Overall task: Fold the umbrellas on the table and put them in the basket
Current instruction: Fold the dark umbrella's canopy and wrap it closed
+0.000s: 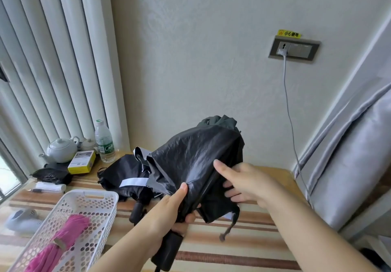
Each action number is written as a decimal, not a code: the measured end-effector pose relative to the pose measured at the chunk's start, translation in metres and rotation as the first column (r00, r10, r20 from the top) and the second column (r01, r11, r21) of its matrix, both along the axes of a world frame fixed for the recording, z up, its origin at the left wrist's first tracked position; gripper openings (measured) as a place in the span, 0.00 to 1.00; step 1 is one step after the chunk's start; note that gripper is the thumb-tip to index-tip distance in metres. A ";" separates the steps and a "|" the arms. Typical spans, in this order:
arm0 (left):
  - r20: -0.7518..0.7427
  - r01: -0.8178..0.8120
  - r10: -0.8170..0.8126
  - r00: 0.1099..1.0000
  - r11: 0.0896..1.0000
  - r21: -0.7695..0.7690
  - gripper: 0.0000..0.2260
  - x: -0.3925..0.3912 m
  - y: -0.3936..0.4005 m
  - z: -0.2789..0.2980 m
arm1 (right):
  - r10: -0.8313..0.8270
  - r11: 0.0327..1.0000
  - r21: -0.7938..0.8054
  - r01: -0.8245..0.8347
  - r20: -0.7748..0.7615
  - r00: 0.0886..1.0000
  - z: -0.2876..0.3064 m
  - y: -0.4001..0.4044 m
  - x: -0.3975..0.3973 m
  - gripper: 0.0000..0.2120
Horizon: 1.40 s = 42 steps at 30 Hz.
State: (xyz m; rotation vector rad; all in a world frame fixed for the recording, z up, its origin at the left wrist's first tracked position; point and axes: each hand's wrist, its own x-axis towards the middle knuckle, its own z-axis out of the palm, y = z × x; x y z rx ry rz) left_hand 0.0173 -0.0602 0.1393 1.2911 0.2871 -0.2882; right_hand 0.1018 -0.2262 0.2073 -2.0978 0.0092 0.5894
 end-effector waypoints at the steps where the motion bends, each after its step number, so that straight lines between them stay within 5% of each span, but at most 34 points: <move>1: -0.001 0.024 -0.024 1.000 1.000 -0.009 0.20 -0.001 -0.005 0.000 | -0.041 0.993 0.111 0.045 -0.033 0.999 -0.008 0.007 0.002 0.27; 5: 0.008 0.088 -0.087 0.996 0.995 -0.047 0.19 -0.006 -0.022 -0.006 | -0.351 0.801 0.502 0.327 -0.049 0.935 -0.023 0.026 0.011 0.14; 9: 0.028 0.105 -0.103 0.994 0.993 -0.056 0.17 -0.008 -0.021 -0.007 | -0.450 0.717 0.559 0.417 -0.086 0.889 -0.019 0.030 0.008 0.09; 13: -0.041 0.112 -0.108 0.993 0.984 0.137 0.20 -0.009 -0.016 -0.002 | -0.447 0.699 0.628 0.343 0.010 0.894 -0.020 0.032 0.005 0.04; 16: -0.071 0.020 -0.003 0.997 0.968 0.249 0.13 -0.015 -0.007 -0.003 | -0.444 0.734 0.619 0.279 0.128 0.887 -0.019 0.030 0.007 0.06; 19: 0.192 -0.256 0.179 0.965 0.803 0.538 0.15 -0.023 -0.004 -0.011 | -0.429 0.794 0.570 0.213 0.276 0.860 -0.019 0.025 0.010 0.10; 21: 0.466 -0.525 0.277 0.840 0.633 0.569 0.12 -0.029 -0.008 0.001 | -0.391 0.846 0.507 0.164 0.381 0.838 -0.020 0.023 0.005 0.11; 23: 0.710 -0.674 0.167 0.684 0.518 0.527 0.11 -0.027 -0.007 0.027 | -0.319 0.896 0.432 0.098 0.476 0.820 -0.022 0.021 -0.005 0.11; 26: 0.833 -0.732 -0.064 0.549 0.444 0.517 0.06 -0.008 0.003 0.072 | -0.194 0.935 0.354 -0.031 0.582 0.790 -0.028 0.021 -0.017 0.14; 34: 0.703 -0.575 -0.097 0.705 0.503 0.645 0.06 0.026 0.014 0.105 | -0.039 0.955 0.255 -0.153 0.617 0.786 -0.024 0.018 -0.020 0.22; 40: 0.624 -0.483 -0.035 0.781 0.600 0.638 0.07 0.039 0.024 0.093 | -0.006 0.924 0.312 -0.222 0.592 0.806 -0.021 0.015 -0.021 0.58; 42: 0.614 -0.488 -0.007 0.789 0.600 0.634 0.06 0.041 0.026 0.091 | 0.017 0.923 0.289 -0.253 0.628 0.778 -0.019 0.015 -0.021 0.61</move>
